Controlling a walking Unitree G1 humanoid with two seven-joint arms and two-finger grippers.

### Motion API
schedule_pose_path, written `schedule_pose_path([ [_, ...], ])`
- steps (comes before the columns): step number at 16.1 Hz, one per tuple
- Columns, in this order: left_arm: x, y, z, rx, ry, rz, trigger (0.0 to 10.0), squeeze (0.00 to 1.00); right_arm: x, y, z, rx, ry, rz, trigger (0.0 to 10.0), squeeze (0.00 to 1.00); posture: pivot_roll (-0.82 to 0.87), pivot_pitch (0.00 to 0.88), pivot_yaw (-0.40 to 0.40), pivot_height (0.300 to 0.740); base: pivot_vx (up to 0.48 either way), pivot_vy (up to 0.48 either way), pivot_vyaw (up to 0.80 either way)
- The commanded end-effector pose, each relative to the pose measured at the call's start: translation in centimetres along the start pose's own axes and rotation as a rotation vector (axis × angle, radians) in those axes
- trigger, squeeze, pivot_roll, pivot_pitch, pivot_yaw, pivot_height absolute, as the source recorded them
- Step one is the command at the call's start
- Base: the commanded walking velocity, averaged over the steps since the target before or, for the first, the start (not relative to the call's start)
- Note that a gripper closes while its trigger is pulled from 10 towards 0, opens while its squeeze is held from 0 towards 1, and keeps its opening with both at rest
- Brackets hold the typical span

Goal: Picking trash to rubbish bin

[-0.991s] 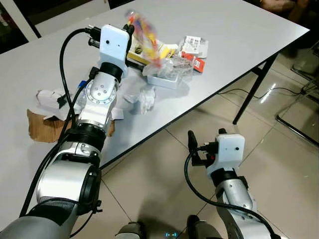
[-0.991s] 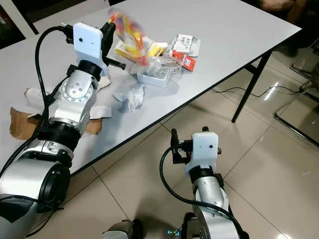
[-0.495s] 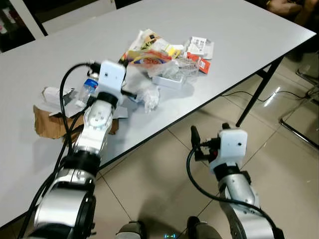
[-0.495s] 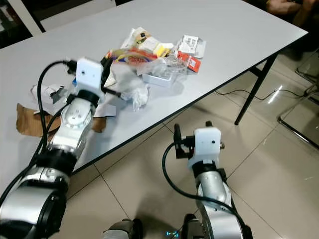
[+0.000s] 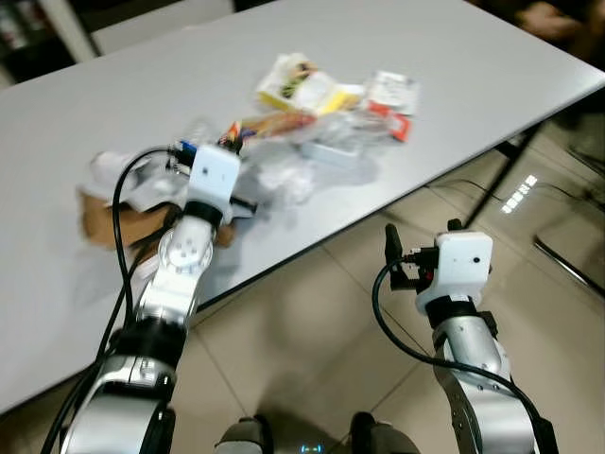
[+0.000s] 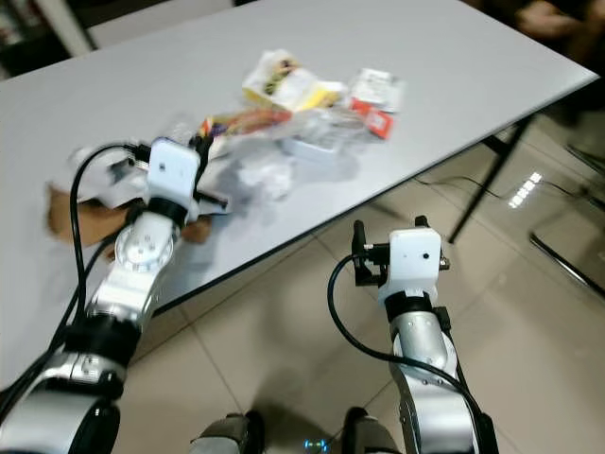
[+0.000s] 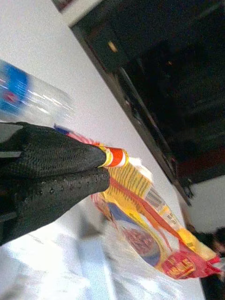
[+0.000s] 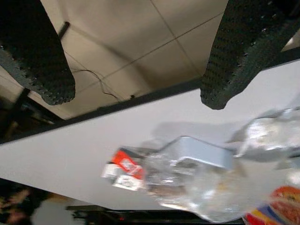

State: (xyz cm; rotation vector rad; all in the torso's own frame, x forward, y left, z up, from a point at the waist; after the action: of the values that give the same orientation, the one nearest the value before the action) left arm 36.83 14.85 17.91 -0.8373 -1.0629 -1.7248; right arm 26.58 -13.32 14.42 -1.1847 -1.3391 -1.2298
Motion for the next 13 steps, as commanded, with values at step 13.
schedule_pose_path([
  [13,0.2,0.6,-0.7,-0.048,-0.036,0.041,0.0,0.00,-0.1,0.0,-0.8,-0.064,-0.001,-0.015,10.0,0.00,0.15,0.145,0.064,0.740,0.217,0.000,0.10],
])
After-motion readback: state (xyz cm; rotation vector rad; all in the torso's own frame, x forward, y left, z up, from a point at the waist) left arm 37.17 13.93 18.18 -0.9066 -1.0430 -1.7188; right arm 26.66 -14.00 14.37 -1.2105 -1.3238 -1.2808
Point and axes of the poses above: a point about 5 cm out from each wrist's last joint towards the gripper, its own y axis pointing out of the wrist towards the gripper, its own x axis along the axis of the wrist's last joint, z = x × y, the point moved 1 cm from there along y, pointing out of the wrist towards the gripper, and after that the axes turned 1 degree about y, right-handed, at the moved point
